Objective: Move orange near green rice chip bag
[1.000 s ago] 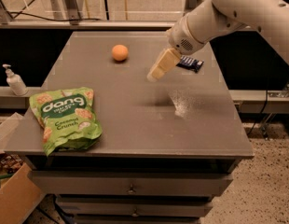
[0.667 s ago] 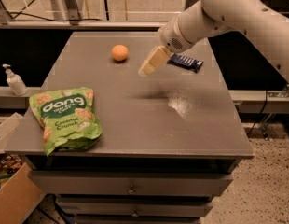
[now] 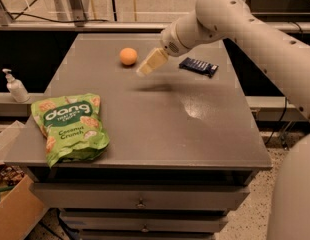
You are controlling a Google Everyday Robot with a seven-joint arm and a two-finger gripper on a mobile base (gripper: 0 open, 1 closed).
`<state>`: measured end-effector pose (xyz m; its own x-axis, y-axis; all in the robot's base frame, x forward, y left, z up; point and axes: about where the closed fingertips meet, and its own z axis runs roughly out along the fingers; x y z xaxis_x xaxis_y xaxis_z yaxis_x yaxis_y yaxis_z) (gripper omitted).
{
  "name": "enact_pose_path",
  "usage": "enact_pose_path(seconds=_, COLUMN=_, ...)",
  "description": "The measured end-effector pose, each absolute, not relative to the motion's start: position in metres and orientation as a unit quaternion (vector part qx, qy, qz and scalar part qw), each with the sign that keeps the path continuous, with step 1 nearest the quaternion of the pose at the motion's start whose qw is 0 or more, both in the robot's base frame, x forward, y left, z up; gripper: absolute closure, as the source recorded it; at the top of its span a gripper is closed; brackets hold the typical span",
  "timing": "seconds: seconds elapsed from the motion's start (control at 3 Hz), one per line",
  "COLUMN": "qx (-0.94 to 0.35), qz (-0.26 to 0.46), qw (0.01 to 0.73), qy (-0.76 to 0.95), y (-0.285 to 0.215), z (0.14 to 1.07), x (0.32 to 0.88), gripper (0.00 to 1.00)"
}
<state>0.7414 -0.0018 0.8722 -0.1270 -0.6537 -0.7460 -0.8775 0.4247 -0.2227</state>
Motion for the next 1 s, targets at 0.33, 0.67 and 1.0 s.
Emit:
enact_pose_path(seconds=0.33, qx=-0.506, qz=0.146, qw=0.412, qy=0.743, y=0.015, z=0.858, x=0.762, gripper=0.00)
enact_pose_path(seconds=0.67, qx=-0.495, qz=0.161, qw=0.416, qy=0.746, y=0.033, z=0.849, x=0.778, gripper=0.00)
enact_pose_path(seconds=1.0, qx=-0.486, qz=0.176, qw=0.417, qy=0.747, y=0.048, z=0.842, x=0.787, gripper=0.00)
